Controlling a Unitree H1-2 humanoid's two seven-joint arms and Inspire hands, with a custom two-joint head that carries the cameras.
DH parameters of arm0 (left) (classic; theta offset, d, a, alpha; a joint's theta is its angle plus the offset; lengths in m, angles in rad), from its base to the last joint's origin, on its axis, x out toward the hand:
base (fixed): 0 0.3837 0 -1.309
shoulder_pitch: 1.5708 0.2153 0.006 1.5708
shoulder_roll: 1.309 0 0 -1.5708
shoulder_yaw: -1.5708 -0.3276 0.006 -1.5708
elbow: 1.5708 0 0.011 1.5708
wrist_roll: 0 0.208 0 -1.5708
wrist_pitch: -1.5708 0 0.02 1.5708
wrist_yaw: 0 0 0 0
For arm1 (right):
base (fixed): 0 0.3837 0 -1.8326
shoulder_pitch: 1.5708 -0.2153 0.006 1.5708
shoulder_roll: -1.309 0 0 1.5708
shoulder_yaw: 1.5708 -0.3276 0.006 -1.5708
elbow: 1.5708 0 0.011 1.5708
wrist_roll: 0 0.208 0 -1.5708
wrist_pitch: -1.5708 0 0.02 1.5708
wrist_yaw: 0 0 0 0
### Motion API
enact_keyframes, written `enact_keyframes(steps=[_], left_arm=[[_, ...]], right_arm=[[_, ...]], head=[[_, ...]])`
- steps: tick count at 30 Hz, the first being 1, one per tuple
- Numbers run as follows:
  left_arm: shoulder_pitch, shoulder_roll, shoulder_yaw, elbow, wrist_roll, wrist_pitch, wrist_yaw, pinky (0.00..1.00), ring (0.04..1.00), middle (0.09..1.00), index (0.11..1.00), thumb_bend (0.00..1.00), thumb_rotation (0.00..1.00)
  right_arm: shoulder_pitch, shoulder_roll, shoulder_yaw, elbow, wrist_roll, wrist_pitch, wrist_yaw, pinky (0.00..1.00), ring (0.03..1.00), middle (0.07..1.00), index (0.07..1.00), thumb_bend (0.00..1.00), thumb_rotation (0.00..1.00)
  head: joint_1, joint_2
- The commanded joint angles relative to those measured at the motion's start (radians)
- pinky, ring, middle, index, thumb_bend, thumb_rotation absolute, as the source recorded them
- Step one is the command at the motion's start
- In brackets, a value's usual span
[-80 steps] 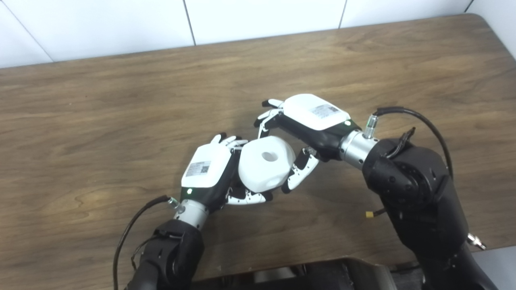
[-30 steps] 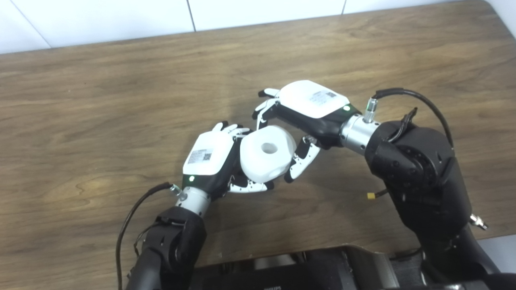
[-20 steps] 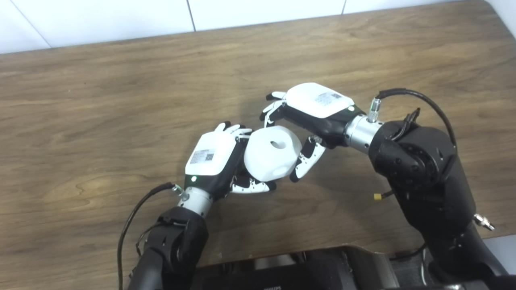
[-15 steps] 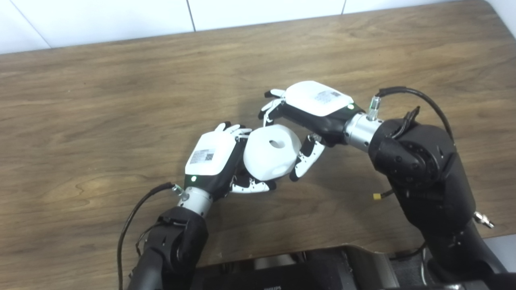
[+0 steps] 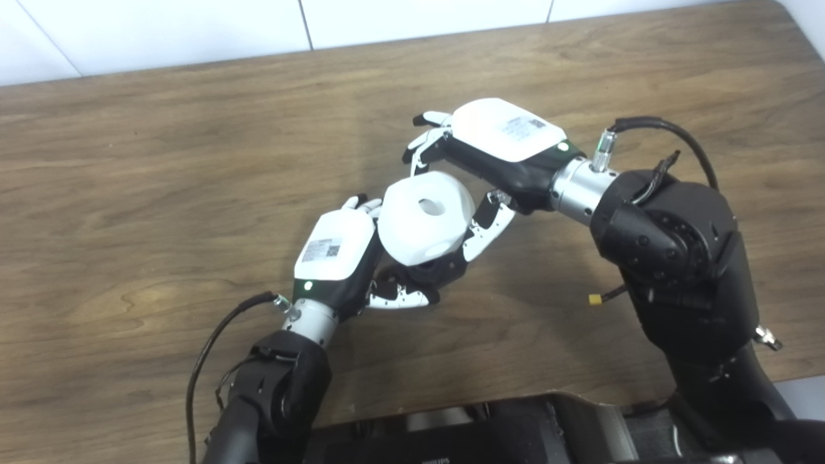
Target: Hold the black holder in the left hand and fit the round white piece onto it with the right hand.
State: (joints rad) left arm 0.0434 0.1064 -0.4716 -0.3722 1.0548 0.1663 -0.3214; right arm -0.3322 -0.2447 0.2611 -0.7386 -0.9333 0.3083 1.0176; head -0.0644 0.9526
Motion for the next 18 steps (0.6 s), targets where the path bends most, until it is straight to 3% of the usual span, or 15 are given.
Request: enact_keyframes(steps=[1, 8, 18], left_arm=[[-0.014, 0.000, -0.005, 0.002, 0.004, -0.024, 0.017, 0.96, 0.883, 0.811, 0.488, 0.52, 0.06], [-0.015, -0.001, -0.008, 0.008, 0.004, -0.028, 0.027, 0.96, 0.880, 0.809, 0.488, 0.52, 0.06], [-0.015, -0.003, -0.008, 0.003, 0.006, -0.027, 0.021, 0.96, 0.882, 0.807, 0.488, 0.52, 0.06]], right_arm=[[-0.049, 0.012, -0.014, -0.048, 0.009, 0.016, -0.002, 0.86, 0.951, 0.801, 0.483, 0.52, 0.14], [-0.080, 0.017, -0.029, -0.090, -0.003, 0.056, 0.051, 0.86, 0.956, 0.804, 0.483, 0.52, 0.14], [-0.113, -0.024, -0.037, -0.088, -0.004, 0.045, 0.091, 0.86, 0.961, 0.807, 0.484, 0.52, 0.14]], head=[[0.002, 0.001], [0.001, 0.001], [0.003, 0.009]])
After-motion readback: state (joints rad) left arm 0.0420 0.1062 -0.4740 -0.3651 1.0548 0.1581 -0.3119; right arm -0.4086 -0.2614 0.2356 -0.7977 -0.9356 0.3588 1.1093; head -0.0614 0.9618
